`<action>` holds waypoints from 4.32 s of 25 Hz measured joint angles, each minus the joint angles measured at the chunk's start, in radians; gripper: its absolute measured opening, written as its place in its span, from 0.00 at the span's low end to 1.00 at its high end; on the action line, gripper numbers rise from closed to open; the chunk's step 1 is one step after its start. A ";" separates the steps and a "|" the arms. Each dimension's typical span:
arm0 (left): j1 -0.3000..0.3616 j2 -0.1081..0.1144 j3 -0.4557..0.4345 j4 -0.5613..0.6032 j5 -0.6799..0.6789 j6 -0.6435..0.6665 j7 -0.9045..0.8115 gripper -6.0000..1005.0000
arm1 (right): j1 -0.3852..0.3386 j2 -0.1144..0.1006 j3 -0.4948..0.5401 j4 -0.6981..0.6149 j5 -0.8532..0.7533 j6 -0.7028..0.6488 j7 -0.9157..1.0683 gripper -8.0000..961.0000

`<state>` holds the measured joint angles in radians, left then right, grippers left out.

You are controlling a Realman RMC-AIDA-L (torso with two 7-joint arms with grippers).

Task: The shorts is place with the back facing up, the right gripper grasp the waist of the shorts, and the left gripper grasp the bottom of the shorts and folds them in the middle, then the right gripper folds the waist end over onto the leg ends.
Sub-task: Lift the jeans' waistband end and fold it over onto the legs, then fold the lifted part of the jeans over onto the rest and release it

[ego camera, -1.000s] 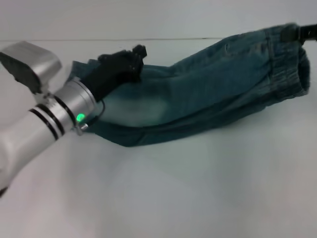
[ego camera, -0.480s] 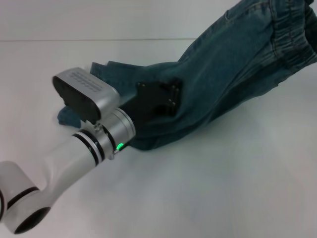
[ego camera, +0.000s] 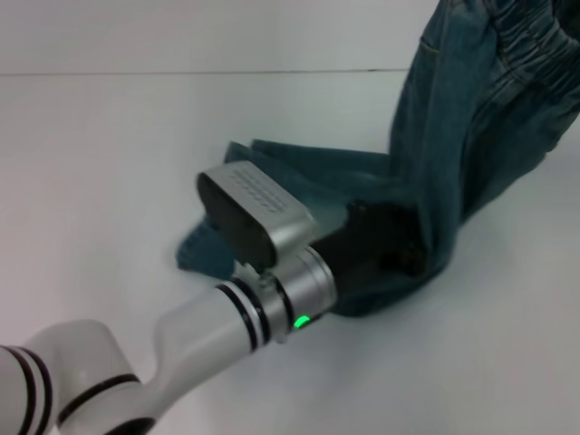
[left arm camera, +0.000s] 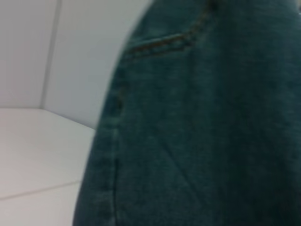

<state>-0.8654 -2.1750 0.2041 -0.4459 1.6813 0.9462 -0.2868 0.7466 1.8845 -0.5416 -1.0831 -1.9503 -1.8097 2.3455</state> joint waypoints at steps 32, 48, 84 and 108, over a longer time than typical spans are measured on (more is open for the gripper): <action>0.451 0.005 -0.520 0.214 0.253 0.394 -0.110 0.41 | 0.150 -0.007 -0.236 0.334 -0.071 0.172 -0.164 0.12; 0.495 0.006 -0.628 0.248 0.257 0.406 -0.120 0.50 | 0.313 0.106 -0.530 0.534 -0.111 0.382 -0.260 0.15; 0.487 0.008 -0.646 0.299 0.259 0.405 -0.199 0.49 | 0.242 0.211 -0.864 0.058 -0.578 0.103 -0.113 0.98; 0.488 0.008 -0.644 0.299 0.261 0.394 -0.199 0.49 | 0.249 0.215 -0.997 0.116 -0.616 0.231 -0.055 0.77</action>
<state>-0.3773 -2.1674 -0.4403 -0.1473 1.9420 1.3406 -0.4863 0.9956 2.0991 -1.5390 -0.9674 -2.5662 -1.5787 2.2906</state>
